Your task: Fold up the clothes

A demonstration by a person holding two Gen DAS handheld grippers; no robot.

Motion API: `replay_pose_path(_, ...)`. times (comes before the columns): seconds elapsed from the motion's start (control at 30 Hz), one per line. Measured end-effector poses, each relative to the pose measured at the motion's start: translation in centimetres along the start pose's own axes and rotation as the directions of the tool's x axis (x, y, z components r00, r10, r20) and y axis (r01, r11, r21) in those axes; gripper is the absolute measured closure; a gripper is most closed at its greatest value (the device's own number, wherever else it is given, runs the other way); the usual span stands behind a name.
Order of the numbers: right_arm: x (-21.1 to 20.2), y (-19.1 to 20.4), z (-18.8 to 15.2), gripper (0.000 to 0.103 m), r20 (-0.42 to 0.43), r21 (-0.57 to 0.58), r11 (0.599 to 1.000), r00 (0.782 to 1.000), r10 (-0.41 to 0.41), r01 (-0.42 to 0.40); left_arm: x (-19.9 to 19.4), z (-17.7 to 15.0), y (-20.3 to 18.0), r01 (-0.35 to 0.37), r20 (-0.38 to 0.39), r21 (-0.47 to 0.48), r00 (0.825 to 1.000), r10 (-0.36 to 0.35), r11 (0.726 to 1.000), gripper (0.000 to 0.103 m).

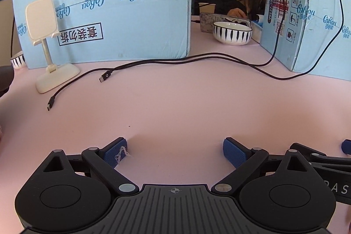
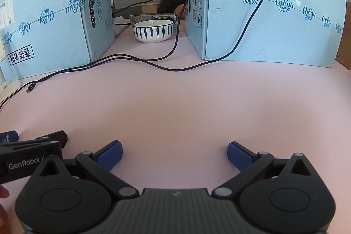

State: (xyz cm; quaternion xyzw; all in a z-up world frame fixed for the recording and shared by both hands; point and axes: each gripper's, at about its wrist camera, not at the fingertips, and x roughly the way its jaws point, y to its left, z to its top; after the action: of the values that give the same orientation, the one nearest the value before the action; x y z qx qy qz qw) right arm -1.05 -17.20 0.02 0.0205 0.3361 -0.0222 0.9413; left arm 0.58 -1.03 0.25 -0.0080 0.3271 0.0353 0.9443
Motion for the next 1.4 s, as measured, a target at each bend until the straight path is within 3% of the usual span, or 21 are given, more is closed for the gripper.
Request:
replay_pose_path(0.2,-0.04,-0.23,0.06,0.000,0.011,0.021,0.999,1.000,-0.028,0.027,0.13,0.06,0.31,0.024,-0.004,-0.011,1.000,-0.024,1.000,0.000)
replay_pose_path(0.37,0.04,-0.36,0.13,0.000,0.011,0.034,0.998,0.998,-0.057,0.057,0.20,0.11,0.29,0.026,-0.005,-0.014,1.000,-0.027,1.000,0.000)
replay_pose_path(1.4,-0.04,-0.34,0.02,0.000,0.008,0.031,0.998,0.998,-0.056,0.055,0.25,0.10,0.10,0.017,-0.008,-0.009,1.000,-0.017,1.000,0.000)
